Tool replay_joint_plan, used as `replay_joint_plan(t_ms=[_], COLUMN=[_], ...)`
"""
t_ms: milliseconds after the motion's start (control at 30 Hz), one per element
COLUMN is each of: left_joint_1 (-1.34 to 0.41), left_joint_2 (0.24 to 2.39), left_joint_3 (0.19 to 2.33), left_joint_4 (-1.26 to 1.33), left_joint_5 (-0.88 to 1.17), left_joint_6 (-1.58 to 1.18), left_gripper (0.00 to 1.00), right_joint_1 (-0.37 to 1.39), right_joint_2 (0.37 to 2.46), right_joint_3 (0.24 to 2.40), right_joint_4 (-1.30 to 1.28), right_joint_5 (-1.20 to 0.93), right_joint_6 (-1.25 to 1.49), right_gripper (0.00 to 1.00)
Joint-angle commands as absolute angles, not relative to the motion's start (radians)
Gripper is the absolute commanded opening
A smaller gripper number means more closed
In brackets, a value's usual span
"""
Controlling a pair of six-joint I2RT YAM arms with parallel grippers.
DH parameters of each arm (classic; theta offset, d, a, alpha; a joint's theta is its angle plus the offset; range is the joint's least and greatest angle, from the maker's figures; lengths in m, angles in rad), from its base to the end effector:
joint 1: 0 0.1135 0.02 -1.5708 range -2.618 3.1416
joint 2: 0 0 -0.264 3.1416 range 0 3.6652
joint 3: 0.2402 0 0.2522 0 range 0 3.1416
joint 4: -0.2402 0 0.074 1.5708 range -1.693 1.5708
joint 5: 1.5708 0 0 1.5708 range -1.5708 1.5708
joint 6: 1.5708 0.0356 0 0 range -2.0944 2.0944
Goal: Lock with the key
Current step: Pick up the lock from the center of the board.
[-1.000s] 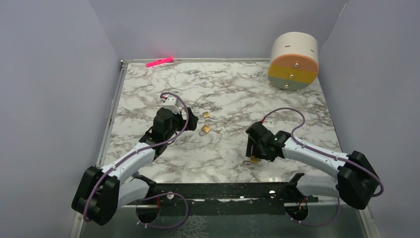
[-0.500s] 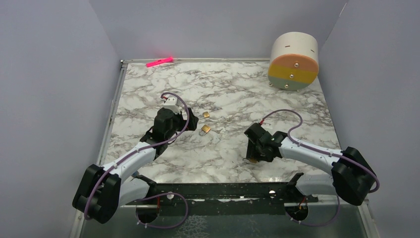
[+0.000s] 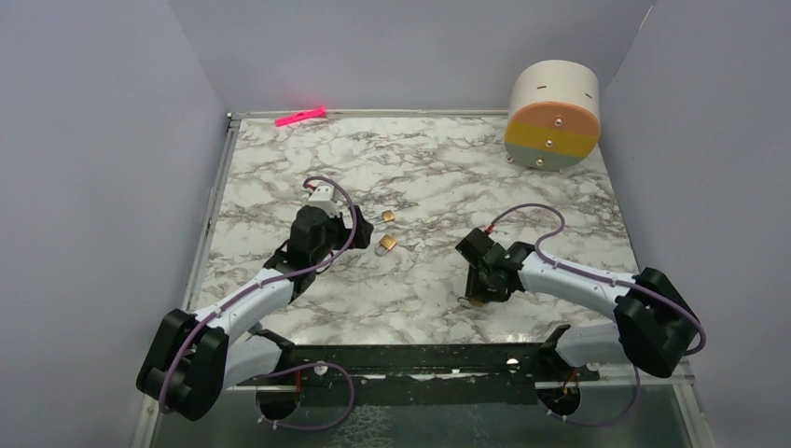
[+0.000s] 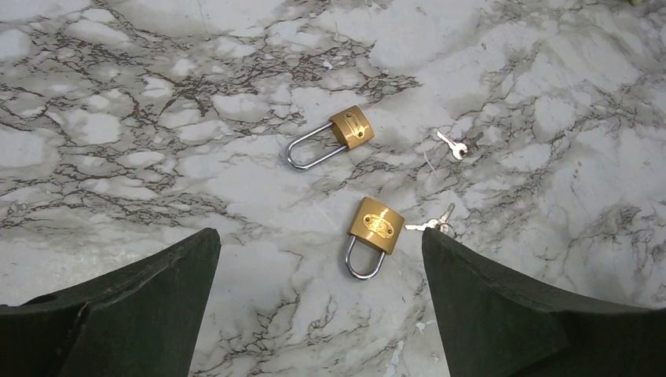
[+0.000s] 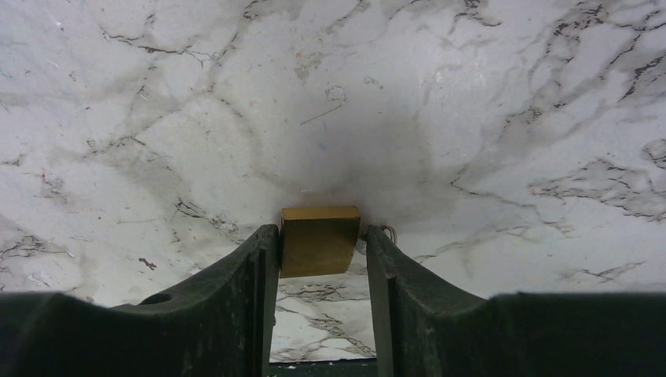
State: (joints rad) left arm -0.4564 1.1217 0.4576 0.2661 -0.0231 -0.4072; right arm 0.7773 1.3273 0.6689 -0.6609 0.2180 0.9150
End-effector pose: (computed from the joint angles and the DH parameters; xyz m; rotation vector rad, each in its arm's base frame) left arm 0.2125 -0.1034 0.2051 0.0340 2.0083 -0.5374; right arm 0.1579 0.1445 0.1620 0.2323 2.8029 0.0622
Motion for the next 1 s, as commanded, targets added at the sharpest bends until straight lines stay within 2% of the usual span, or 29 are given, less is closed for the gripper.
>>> replay_joint_plan(t_ms=[0,200,800,967], left_joint_1=[-0.457,-0.456,-0.456,-0.457], left_joint_2=[1.102,1.095,1.093,1.082], left_joint_3=[0.448,0.448,0.466,0.455], left_joint_4=[0.27,0.265,0.269,0.313], left_joint_5=[-0.03,-0.028,-0.001,0.121], left_joint_6=[-0.405,-0.406,-0.406,-0.377], left_gripper=[0.99,0.99,0.99,0.96], right_joint_1=[0.782,0.782,0.782,0.782], right_joint_2=[1.394,1.4,1.517,1.536], right_joint_3=[0.629,0.647,0.87,0.911], right_joint_4=[-0.613,-0.605,-0.486,-0.445], right_joint_5=[0.154,0.173,0.219,0.188], right_joint_6=[0.922,0.873,0.624,0.58], right_gripper=[0.27,0.01,0.01,0.01])
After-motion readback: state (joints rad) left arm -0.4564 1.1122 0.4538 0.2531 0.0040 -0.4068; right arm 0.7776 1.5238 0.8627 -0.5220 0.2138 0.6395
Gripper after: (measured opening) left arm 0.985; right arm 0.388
